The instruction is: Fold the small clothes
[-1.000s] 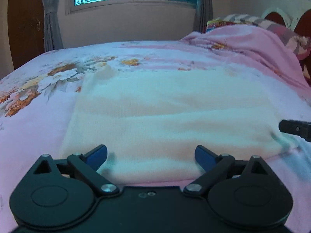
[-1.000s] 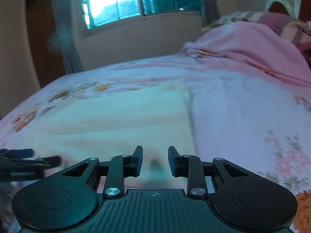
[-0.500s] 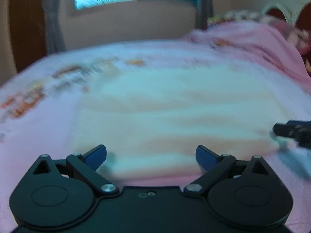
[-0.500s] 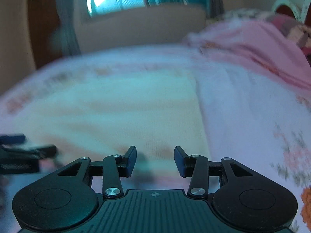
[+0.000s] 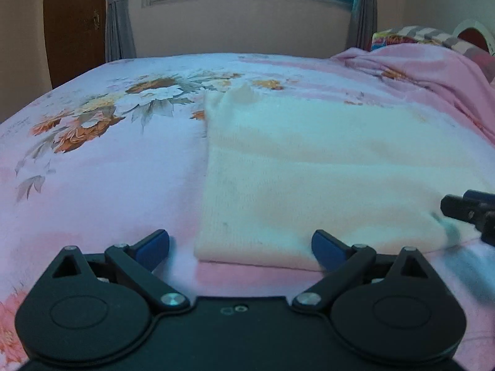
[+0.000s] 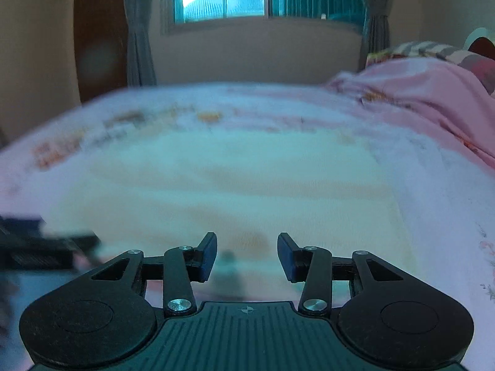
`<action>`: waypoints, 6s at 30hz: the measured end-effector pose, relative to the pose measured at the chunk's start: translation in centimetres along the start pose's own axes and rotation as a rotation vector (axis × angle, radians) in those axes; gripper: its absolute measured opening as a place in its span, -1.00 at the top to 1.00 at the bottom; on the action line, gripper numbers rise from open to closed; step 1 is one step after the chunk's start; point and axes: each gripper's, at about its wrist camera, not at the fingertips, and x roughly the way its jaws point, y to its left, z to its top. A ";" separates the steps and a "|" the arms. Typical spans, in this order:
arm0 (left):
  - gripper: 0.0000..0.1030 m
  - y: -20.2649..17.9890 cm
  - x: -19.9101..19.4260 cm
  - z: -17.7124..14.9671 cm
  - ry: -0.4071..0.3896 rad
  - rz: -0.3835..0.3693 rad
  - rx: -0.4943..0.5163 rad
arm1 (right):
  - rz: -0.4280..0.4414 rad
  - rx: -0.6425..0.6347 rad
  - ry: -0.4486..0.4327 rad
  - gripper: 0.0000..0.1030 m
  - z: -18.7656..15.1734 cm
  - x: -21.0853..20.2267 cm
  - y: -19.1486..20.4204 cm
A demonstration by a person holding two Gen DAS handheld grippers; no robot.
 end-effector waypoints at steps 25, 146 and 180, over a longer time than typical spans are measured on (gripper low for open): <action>-0.91 2.5 -1.2 -0.3 0.018 0.027 -0.023 | -0.146 0.072 0.065 0.05 -2.1 -1.8 -8.3; 0.79 -1.6 8.0 18.2 0.166 -0.480 -0.032 | -0.357 0.494 -0.194 -0.30 -4.1 -7.4 -34.1; -0.43 -2.8 -0.1 9.7 -0.003 -0.194 -0.149 | -0.268 0.669 -0.245 -0.30 -5.2 -9.4 -36.1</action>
